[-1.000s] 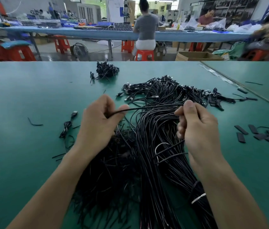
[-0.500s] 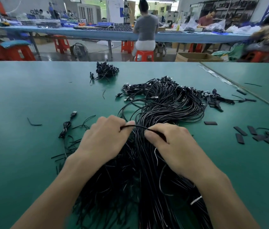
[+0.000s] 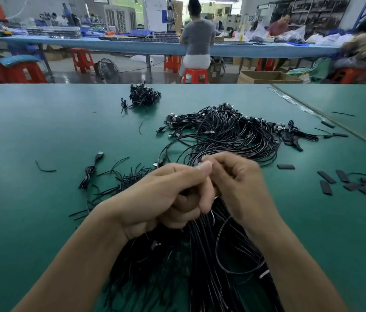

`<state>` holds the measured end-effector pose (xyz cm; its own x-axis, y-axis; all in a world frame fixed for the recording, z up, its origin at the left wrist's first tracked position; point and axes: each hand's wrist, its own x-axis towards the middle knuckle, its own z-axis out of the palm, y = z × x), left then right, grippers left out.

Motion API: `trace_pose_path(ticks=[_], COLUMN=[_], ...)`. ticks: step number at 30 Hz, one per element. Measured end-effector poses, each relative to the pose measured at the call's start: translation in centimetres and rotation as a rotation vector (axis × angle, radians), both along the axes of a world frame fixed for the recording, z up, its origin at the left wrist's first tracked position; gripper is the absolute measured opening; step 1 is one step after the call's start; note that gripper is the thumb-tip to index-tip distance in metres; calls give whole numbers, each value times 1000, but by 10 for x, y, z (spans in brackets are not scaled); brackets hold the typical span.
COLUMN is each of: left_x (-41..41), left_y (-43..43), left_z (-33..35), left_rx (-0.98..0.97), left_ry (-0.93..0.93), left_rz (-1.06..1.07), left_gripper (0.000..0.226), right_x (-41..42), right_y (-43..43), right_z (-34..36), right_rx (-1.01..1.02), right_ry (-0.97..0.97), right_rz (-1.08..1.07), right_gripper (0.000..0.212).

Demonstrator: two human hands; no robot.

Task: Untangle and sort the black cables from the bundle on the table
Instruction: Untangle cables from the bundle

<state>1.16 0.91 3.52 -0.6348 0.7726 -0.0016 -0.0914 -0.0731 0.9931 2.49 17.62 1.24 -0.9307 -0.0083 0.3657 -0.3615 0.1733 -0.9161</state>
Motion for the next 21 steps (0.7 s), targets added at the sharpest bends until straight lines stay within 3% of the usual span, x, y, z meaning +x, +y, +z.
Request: trace_pose_path(ticks=[4, 7, 9, 11, 14, 18, 21], left_x=[-5, -13, -17, -18, -10, -5, -3], left_y=[6, 5, 3, 2, 4, 6, 5], left_z=[0, -6, -10, -13, -13, -10, -8], left_rx=[282, 376, 329, 109, -278, -265, -272], left_ry=[-149, -161, -47, 193, 469, 280, 245], left_rz=[274, 507, 653, 763, 698, 489, 395], left_gripper=[42, 44, 42, 36, 40, 56, 60], right_x=[4, 6, 9, 12, 13, 10, 10], right_y=[-15, -15, -15, -17, -16, 0, 1], right_z=[-7, -6, -3, 2, 10, 16, 16], right_rx=[233, 458, 508, 480, 421, 219, 130], right_ry=[-137, -159, -136, -74, 33, 49, 74], right_rz=[112, 120, 146, 156, 107, 58, 18], right_gripper=[32, 26, 20, 24, 25, 20, 22])
